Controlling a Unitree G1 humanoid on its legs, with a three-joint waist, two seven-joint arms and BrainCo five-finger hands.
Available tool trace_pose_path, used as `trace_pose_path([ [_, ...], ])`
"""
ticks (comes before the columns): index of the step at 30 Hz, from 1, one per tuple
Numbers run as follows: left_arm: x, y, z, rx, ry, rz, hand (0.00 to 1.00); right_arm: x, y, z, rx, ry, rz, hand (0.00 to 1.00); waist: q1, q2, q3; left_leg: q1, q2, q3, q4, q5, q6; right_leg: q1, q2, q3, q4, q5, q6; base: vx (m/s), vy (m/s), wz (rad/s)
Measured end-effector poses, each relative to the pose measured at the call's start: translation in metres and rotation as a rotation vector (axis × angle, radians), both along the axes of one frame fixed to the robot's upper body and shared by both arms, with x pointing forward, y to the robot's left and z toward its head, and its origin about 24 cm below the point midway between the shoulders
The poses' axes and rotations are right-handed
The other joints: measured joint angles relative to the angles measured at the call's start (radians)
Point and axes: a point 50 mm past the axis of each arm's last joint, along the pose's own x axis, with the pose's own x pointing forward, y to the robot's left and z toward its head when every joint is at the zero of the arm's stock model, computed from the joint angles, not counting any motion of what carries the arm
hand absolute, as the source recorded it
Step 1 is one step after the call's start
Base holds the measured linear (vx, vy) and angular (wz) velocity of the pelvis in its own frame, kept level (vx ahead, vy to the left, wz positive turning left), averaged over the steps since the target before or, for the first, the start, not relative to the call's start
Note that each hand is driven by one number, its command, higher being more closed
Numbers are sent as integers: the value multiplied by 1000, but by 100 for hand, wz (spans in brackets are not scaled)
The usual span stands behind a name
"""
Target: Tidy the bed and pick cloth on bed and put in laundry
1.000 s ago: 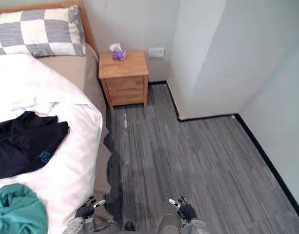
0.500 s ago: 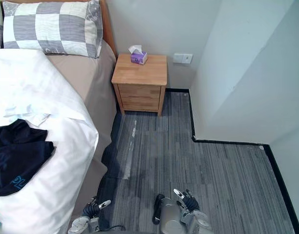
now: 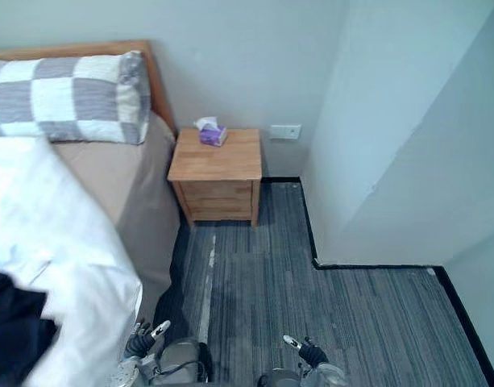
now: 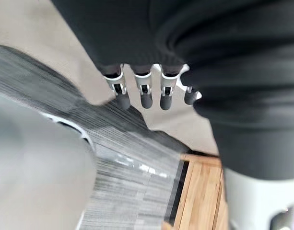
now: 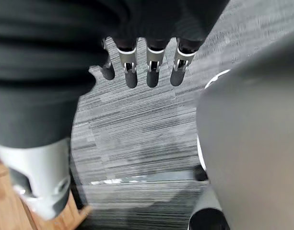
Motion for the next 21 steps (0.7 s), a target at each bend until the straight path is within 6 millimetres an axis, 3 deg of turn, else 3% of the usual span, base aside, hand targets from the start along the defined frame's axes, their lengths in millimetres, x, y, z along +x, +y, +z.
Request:
trace_pose_path([
  [2, 4, 5, 2, 15, -10, 0, 0, 2, 12, 0, 7, -9, 60, 0, -8, -33, -21, -9, -23, 27, 10, -22, 12, 15, -36, 3, -60, 27, 24, 533, 209, -24],
  [5, 6, 5, 0, 3, 15, -5, 0, -3, 13, -1, -11, 10, 74, 0, 2, -44, -40, 17, -50, 58, 15, -37, 9, 23, -68, 31, -63, 100, 44, 389, 171, -20],
  [7, 0, -1, -4, -14, 55, -21, 0, -3, 4, -1, -38, 8, 49, 0, -3, -23, -45, 123, -74, 75, -91, -91, 33, -83, -87, 50, 224, 96, 56, 321, 168, -24],
  [9, -5, 5, -6, 17, 91, -68, 0, 0, 1, 1, -57, -16, 17, 0, -12, -38, -38, 219, -125, 76, -155, -111, 58, -224, -145, 40, 581, 134, 69, 334, 140, 4],
  [11, -12, 5, -10, 31, 131, -111, 0, 4, 1, 2, -70, -38, 13, 0, -41, -40, -39, 314, -137, 50, -184, -123, 55, -264, -168, -3, 707, 78, 66, 365, 64, 46],
  [13, -9, 0, -10, 13, 123, -122, 0, 9, 0, 4, -85, -66, 16, 0, -64, -24, -41, 381, -111, 4, -230, -123, 54, -310, -146, -83, 614, 31, 54, 290, -39, 74],
  [15, -6, -3, -10, 0, 116, -123, 0, 13, -1, 5, -86, -77, 15, 0, -74, -16, -39, 396, -78, -47, -249, -122, 53, -339, -113, -104, 435, 35, 56, 345, -138, 86],
  [17, -3, -3, -9, -1, 108, -121, 0, 13, 0, 5, -83, -75, 16, 0, -79, -16, -38, 397, -47, -106, -246, -128, 42, -342, -74, -88, 207, 107, 51, 321, -233, 92],
  [18, -4, -1, -9, 1, 107, -107, 0, 11, 1, 4, -80, -74, 16, 0, -79, -27, -39, 391, -43, -147, -237, -146, 10, -321, -59, -39, 40, 200, 53, 252, -241, 82],
  [19, -5, 2, -9, 3, 108, -91, 0, 9, 3, 4, -73, -73, 10, 0, -80, -39, -39, 389, -48, -166, -227, -164, -21, -307, -65, -6, -36, 248, 64, 316, -319, 107],
  [20, -4, -2, -9, -24, 108, -52, 0, 12, -1, 5, -77, -89, -13, 0, -77, -17, -26, 403, -28, -204, -221, -197, -52, -279, -53, -28, -12, 299, 42, 300, -296, 108],
  [21, -2, -9, -9, -49, 91, -36, 0, 13, -6, 7, -90, -103, -13, 0, -74, 10, -26, 392, -9, -205, -205, -191, -52, -280, -51, -38, 38, 268, 32, 284, -275, 108],
])
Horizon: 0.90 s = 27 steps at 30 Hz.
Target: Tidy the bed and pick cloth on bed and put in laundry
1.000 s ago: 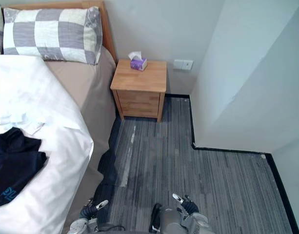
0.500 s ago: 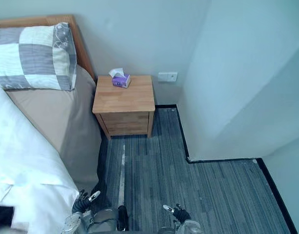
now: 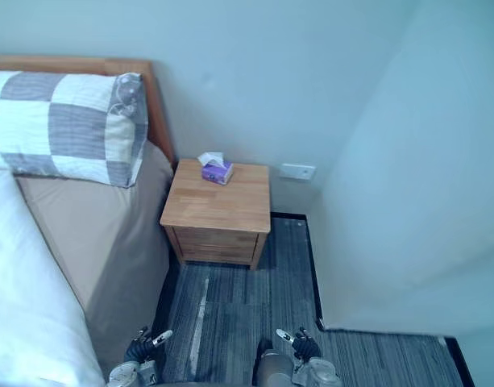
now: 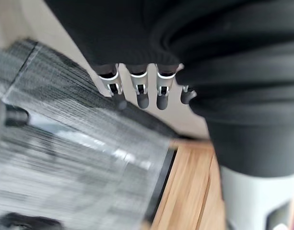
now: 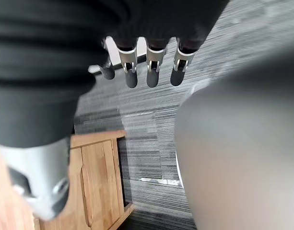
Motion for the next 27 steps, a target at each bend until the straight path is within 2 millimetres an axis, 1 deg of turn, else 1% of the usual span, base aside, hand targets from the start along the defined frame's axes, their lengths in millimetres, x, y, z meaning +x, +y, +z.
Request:
trace_pose_path([
  [1, 1, -5, 0, -13, -3, 4, 0, 2, -3, 1, -10, -12, 5, 0, -3, 8, 6, 0, 11, -12, 2, -2, -3, -7, 9, 15, 43, -14, -7, 285, -223, 129],
  [2, 1, -10, 0, -24, -6, 3, 0, 5, -3, 3, -28, -30, 44, 0, -4, 30, 3, -2, 27, -61, -3, 3, -13, -10, 13, 42, 110, -53, -6, 210, -160, 109],
  [3, 1, -11, 0, -28, -8, 12, 0, 6, -2, 4, -35, -31, 71, 0, -1, 28, 1, -4, 28, -76, -5, 6, -19, -10, 8, 36, 125, -72, -6, 237, -175, 107],
  [4, 3, -14, 1, -38, -19, 29, 0, 8, 1, 4, -54, -36, 136, 0, 17, 29, -4, -7, 33, -87, -4, 15, -34, -10, -1, 17, 147, -104, -10, 138, -123, 57],
  [5, 4, -13, 1, -36, -27, 35, 0, 8, 3, 4, -59, -37, 158, 0, 20, 27, -6, -21, 35, -92, 1, 19, -43, -10, -8, 2, 152, -119, -11, 165, -190, 87],
  [6, 6, -10, 3, -22, -38, 53, 0, 9, 7, 4, -70, -31, 204, 0, 20, 12, -13, -64, 34, -104, 28, 31, -60, -6, -30, -43, 150, -149, -17, 134, -175, 97],
  [8, 6, -8, 4, -19, -45, 75, 0, 10, 10, 4, -78, -24, 230, 0, 17, 9, -14, -101, 40, -101, 55, 47, -60, 16, -46, -100, 138, -158, -21, 106, -134, 112],
  [10, 8, -7, 6, -12, -67, 77, 0, 7, 16, 1, -81, 4, 265, 0, 15, -7, -20, -150, 56, -38, 103, 90, -43, 107, -77, -226, 77, -157, -21, 111, -96, 158],
  [11, 8, -6, 7, -8, -75, 78, 0, 5, 17, 1, -79, 12, 266, 0, 15, -11, -24, -161, 64, -12, 114, 100, -43, 133, -84, -261, 63, -157, -21, 109, -52, 186],
  [12, 9, -4, 8, -2, -89, 76, 0, 2, 18, -1, -72, 27, 262, 0, 16, -16, -25, -173, 80, 58, 125, 111, -26, 187, -95, -326, 38, -156, -20, 88, -40, 212],
  [13, 10, -6, 9, -1, -93, 57, 0, 0, 20, -2, -65, 38, 256, 0, 13, -22, -29, -190, 84, 158, 132, 124, -9, 237, -106, -393, 23, -155, -20, 88, -28, 222],
  [14, 11, -7, 9, 2, -96, 39, 0, 0, 21, -2, -61, 44, 249, 0, 11, -26, -30, -198, 84, 203, 132, 134, -3, 256, -112, -415, 19, -155, -19, 62, 18, 208],
  [15, 12, -7, 10, 5, -100, 22, 0, -1, 22, -3, -56, 50, 242, 0, 10, -33, -29, -200, 80, 257, 124, 153, -1, 283, -122, -440, 14, -154, -17, 61, 47, 235],
  [16, 12, -4, 11, 17, -105, -9, 0, -4, 22, -5, -56, 73, 236, 0, 5, -52, -34, -193, 62, 341, 77, 200, 5, 328, -143, -495, 17, -148, -9, 42, 63, 223],
  [17, 12, -4, 12, 19, -108, -18, 0, -5, 22, -5, -55, 81, 235, 0, 6, -55, -36, -192, 54, 361, 58, 217, 8, 341, -151, -515, 24, -143, -8, 17, 84, 228],
  [18, 9, -4, 11, 18, -104, -28, 0, -6, 20, -6, -58, 90, 235, 0, 9, -52, -36, -180, 38, 377, 7, 252, 18, 345, -162, -536, 65, -125, -9, -2, 82, 131],
  [19, 7, -1, 10, 21, -100, -32, 0, -5, 21, -6, -58, 91, 235, 0, 10, -49, -35, -173, 32, 379, -18, 270, 23, 343, -164, -540, 92, -114, -9, -16, 98, 133],
  [20, 0, 5, 9, 35, -79, -32, 0, -3, 20, -5, -59, 93, 239, 0, 9, -39, -30, -162, 29, 373, -59, 299, 24, 339, -161, -534, 116, -108, 3, -11, 54, 74],
  [21, -6, 11, 8, 44, -65, -23, 0, -2, 23, -5, -54, 90, 243, 0, 11, -39, -32, -158, 19, 359, -88, 309, 22, 350, -126, -506, 16, -135, 32, -15, 27, 62],
  [22, -12, 18, 6, 58, -47, -18, 0, 0, 25, -5, -55, 84, 258, 0, 13, -61, -29, -157, -8, 349, -121, 316, 22, 364, -115, -509, -47, -112, 26, -14, -19, 54],
  [23, -18, 18, 2, 51, -9, -18, 0, 2, 24, -5, -59, 91, 253, 0, 13, -57, -25, -147, -17, 323, -173, 329, 20, 377, -113, -515, -60, -115, 31, -46, -6, 69],
  [24, -17, 18, 2, 44, -9, -18, 0, -1, 19, -6, -65, 109, 222, 0, 7, -49, -14, -140, -27, 304, -215, 358, 23, 370, -118, -527, -39, -115, 32, -48, -2, 65],
  [26, -16, 15, 1, 29, -8, -27, 0, 1, 15, -5, -71, 107, 201, 0, 6, -41, 3, -124, -35, 293, -255, 374, 28, 365, -132, -545, 14, -119, 38, -51, 31, 46],
  [27, -17, 14, 1, 25, 0, -57, 0, 1, 14, -5, -70, 103, 175, 0, 4, -40, 8, -120, -47, 274, -262, 367, 36, 343, -170, -543, 112, -128, 52, -55, 70, 62],
])
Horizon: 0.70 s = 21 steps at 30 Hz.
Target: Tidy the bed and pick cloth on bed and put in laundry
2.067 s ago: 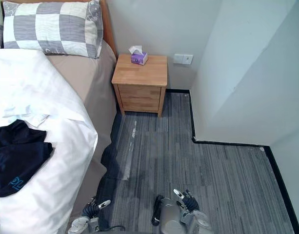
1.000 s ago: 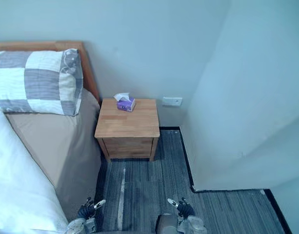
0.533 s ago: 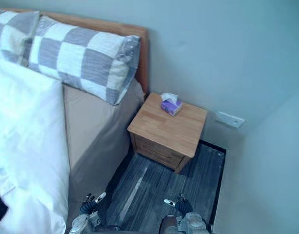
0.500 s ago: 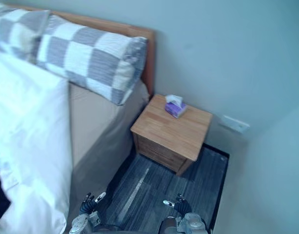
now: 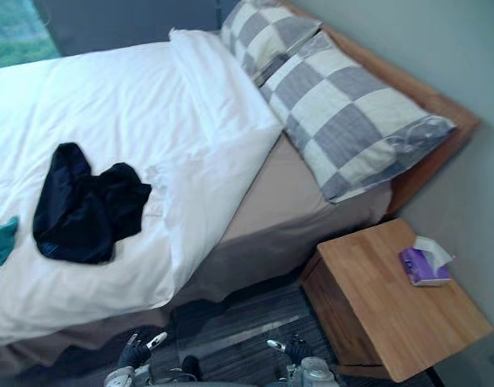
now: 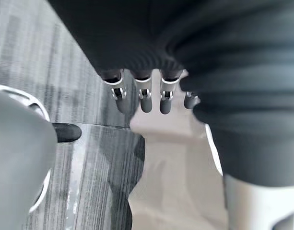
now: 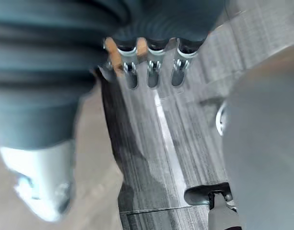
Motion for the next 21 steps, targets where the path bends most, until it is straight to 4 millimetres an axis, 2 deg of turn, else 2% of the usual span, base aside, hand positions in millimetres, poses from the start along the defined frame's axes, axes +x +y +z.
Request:
trace_pose_path([
  [1, 1, 1, 0, 2, 0, -26, 0, 1, 0, 0, 7, -8, -24, 0, -2, -5, 5, 7, -19, -17, 0, -17, 14, -50, -58, 27, 160, 6, -5, -52, 97, 59],
  [2, 3, 2, 1, 8, -5, -37, 0, 2, 0, 1, 8, -12, -36, 0, -3, -16, 12, 16, -34, -29, 0, -30, 19, -79, -95, 59, 242, 20, -23, -25, 112, 59],
  [3, 6, 5, 2, 21, -9, -56, 0, 3, -1, 2, 10, -20, -58, 0, -4, -35, 24, 34, -50, -63, -5, -36, 28, -150, -136, 155, 395, 82, -81, -15, 89, 72],
  [4, 8, 6, 2, 33, 1, -77, 0, 5, 0, 2, 14, -35, -67, 0, -14, -24, 27, 33, -47, -95, -5, -39, 39, -195, -114, 247, 433, 14, -49, -15, 63, 79],
  [5, 9, 7, 2, 37, 2, -78, 0, 6, 1, 3, 16, -41, -67, 0, -13, -26, 29, 27, -41, -110, -6, -38, 40, -213, -91, 278, 417, -22, -40, 2, 17, 88],
  [7, 11, 9, 2, 40, 12, -77, 0, 8, 3, 4, 23, -70, -72, 0, -11, -27, 36, 11, -11, -144, -6, -38, 41, -256, 5, 340, 286, -70, -30, 35, -14, 79],
  [9, 12, 7, 1, 33, 18, -74, 0, 7, 3, 4, 30, -78, -93, 0, -12, -25, 38, 6, -3, -160, -6, -38, 40, -252, 59, 381, 145, -60, -22, 46, -86, 66],
  [10, 12, 9, 1, 36, 25, -88, 0, 5, 4, 3, 38, -70, -106, 0, -11, -39, 32, -5, -15, -159, -6, -38, 40, -247, 83, 418, 34, -21, -21, 53, -127, 58],
  [11, 12, 11, 1, 44, 26, -96, 0, 5, 6, 3, 43, -69, -105, 0, -9, -51, 30, -13, -28, -157, -6, -37, 40, -245, 83, 432, -13, 10, -29, 102, -165, 51],
  [12, 15, 9, 2, 48, 20, -106, 0, 3, 8, 2, 57, -66, -128, 0, -11, -62, 25, -23, -39, -155, -6, -30, 28, -227, 72, 428, -71, -29, -24, 105, -128, 31],
  [13, 16, 6, 2, 39, 16, -100, 0, 4, 7, 2, 58, -68, -136, 0, -11, -53, 25, -21, -40, -144, -4, -22, 14, -228, 72, 410, -84, -28, -23, 152, -102, 29],
  [14, 14, 1, 0, 34, 20, -112, 0, 3, 1, 3, 45, -75, -149, 0, -15, -33, 22, -23, -22, -78, -2, -15, -2, -227, 82, 392, -100, -28, -19, 174, -51, 20],
  [15, 14, -2, 0, 34, 17, -126, 0, 3, -2, 3, 47, -76, -181, 0, -16, -22, 23, -19, -14, -76, -6, -6, -17, -205, 88, 387, -107, -22, -23, 188, -46, 22],
  [16, 15, -2, 1, 42, 14, -138, 0, 1, -2, 2, 51, -73, -195, 0, -14, -23, 24, -9, -9, -78, -6, -6, -21, -186, 94, 383, -118, -20, -19, 188, -58, 17],
  [19, 14, 0, 1, 60, 7, -155, 0, -6, 2, 0, 74, -55, -253, 0, -7, -32, 16, 18, 7, -65, -8, -19, -38, -130, 110, 379, -162, -6, 4, 137, -25, 4],
  [21, 13, 5, 2, 81, 8, -166, 0, -11, 8, -2, 108, -38, -331, 0, -2, -56, -3, 26, 8, -14, -9, -21, -41, -120, 115, 390, -197, 7, 8, 103, 28, -16],
])
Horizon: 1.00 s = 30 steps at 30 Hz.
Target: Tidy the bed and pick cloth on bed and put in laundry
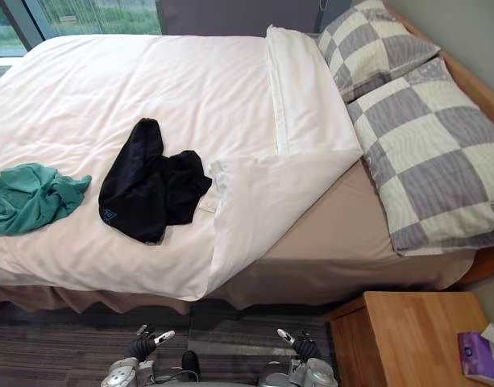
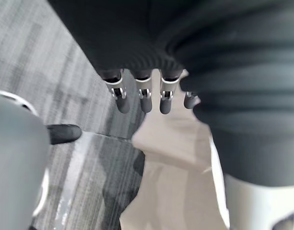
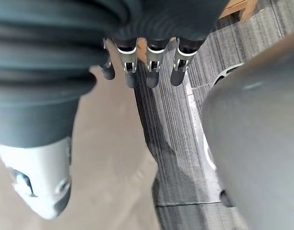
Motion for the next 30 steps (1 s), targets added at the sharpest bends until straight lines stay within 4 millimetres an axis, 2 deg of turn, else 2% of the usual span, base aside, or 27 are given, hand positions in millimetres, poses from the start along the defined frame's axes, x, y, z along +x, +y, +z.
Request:
trace_pose_path([
  [5, -4, 4, -1, 15, 11, 0, 0, -8, -4, -1, 1, 1, -198, 0, -8, -8, -9, 33, 6, 78, -1, -11, -15, 22, 11, 31, -31, 33, -3, 7, 54, -30],
  [8, -5, 2, -2, 10, 19, 6, 0, -14, -11, 0, -53, 0, -267, 0, -7, 0, -16, 41, 20, 90, -1, -23, -17, 28, 24, 41, -31, 37, -9, -72, 5, -9],
  [11, -9, 5, -2, 5, 27, 33, 0, -10, -34, 9, -136, -61, -354, 0, -8, 10, -24, 41, 27, 97, -2, -38, -13, 28, 27, 39, -31, 38, -12, -99, -1, -3],
  [13, -8, 7, 0, 6, 8, 29, 0, 8, -70, 31, -241, -205, -400, 0, -2, 5, -23, 38, 18, 103, -1, -38, -12, 27, 18, 31, -40, 24, -12, -108, 16, 4],
  [14, -8, 7, 0, 6, 5, 29, 0, 14, -82, 39, -270, -250, -410, 0, 0, 5, -23, 36, 16, 103, -1, -35, -9, 25, 16, 29, -43, 16, -6, -100, 19, 14],
  [16, -12, 11, 2, 11, -6, 36, 0, 35, -123, 78, -383, -439, -397, 0, 8, -10, -40, 18, 8, 102, -1, -25, 4, 13, 6, 22, -45, 8, 6, -62, 41, 20],
  [17, -14, 12, 2, 14, -6, 36, 0, 41, -131, 90, -409, -490, -379, 0, 12, -13, -42, 14, 6, 101, -1, -24, 5, 11, 4, 23, -47, 6, 7, 0, 64, 16],
  [18, -14, 16, 5, 19, -16, 30, 0, 52, -143, 112, -460, -580, -346, 0, 20, -22, -47, 4, 0, 98, -1, -24, 7, 7, 0, 23, -52, 8, 11, 28, 53, 11],
  [19, -15, 19, 5, 19, -14, 29, 0, 58, -147, 122, -484, -617, -319, 0, 21, -25, -49, 1, -3, 97, -1, -25, 8, 7, -2, 23, -55, 8, 12, 50, 67, 12],
  [21, -28, 34, 6, 45, 13, 33, 0, 84, -149, 152, -549, -728, -214, 0, 21, -38, -55, -1, -21, 79, -1, -28, 16, 8, -16, 27, -57, 14, 25, 85, 73, 4],
  [23, -44, 41, 3, 57, 64, 36, 0, 99, -150, 163, -576, -748, -168, 0, 19, -54, -67, -14, -39, 61, 0, -23, 36, 9, -27, 22, -53, 22, 26, 173, 76, 21],
  [25, -59, 46, 0, 66, 115, 43, 0, 111, -153, 173, -609, -749, -126, 0, 19, -58, -68, -33, -53, 28, 0, -27, 46, 6, -37, 24, -53, 42, 32, 180, 102, 51],
  [27, -75, 44, -3, 62, 154, 50, 0, 133, -151, 192, -660, -773, -48, 0, 21, -41, -58, -41, -56, -5, 3, -28, 52, 7, -36, 23, -51, 69, 14, 175, 135, 52],
  [30, -82, 46, -2, 73, 166, 51, 0, 163, -145, 222, -715, -841, 34, 0, 32, -9, -38, -62, -55, -47, 6, -23, 59, 1, -32, 23, -41, 91, -8, 88, 67, 47],
])
